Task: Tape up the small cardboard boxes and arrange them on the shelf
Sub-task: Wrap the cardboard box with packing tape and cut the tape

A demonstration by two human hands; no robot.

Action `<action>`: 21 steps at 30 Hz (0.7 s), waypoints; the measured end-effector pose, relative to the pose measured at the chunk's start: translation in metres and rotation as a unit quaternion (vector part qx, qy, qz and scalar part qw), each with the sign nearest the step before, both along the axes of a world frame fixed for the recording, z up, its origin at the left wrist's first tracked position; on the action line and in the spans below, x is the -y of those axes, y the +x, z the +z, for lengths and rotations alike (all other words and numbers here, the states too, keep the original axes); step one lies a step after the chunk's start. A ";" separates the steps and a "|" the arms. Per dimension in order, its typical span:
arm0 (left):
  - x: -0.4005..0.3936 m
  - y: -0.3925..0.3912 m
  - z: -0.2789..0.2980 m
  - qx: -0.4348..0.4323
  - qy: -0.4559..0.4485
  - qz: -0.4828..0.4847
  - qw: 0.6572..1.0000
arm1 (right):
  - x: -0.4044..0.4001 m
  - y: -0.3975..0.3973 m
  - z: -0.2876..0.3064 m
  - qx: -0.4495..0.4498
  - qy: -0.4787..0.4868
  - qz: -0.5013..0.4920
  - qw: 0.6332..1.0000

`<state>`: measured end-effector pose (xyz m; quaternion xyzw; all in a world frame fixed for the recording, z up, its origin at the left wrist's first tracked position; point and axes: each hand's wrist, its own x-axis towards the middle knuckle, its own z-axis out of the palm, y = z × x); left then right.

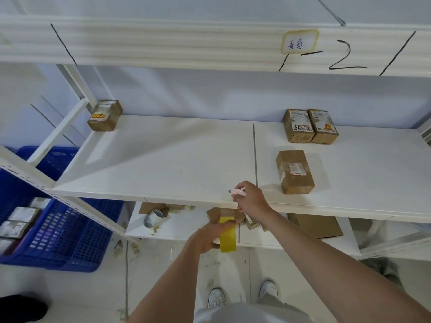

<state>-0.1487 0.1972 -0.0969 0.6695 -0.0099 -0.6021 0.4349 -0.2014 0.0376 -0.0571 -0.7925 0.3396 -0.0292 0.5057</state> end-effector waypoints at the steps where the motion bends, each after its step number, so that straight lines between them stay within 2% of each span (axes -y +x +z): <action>1: 0.000 0.000 0.000 0.007 0.004 -0.003 1.000 | 0.000 0.000 0.000 -0.001 0.001 0.002 1.000; 8: 0.001 0.006 -0.001 0.021 0.038 -0.032 0.999 | 0.000 -0.004 0.001 -0.005 -0.023 0.019 1.000; 21: -0.008 -0.001 -0.010 0.031 0.142 -0.070 0.987 | 0.010 -0.011 0.005 -0.002 -0.028 -0.016 0.999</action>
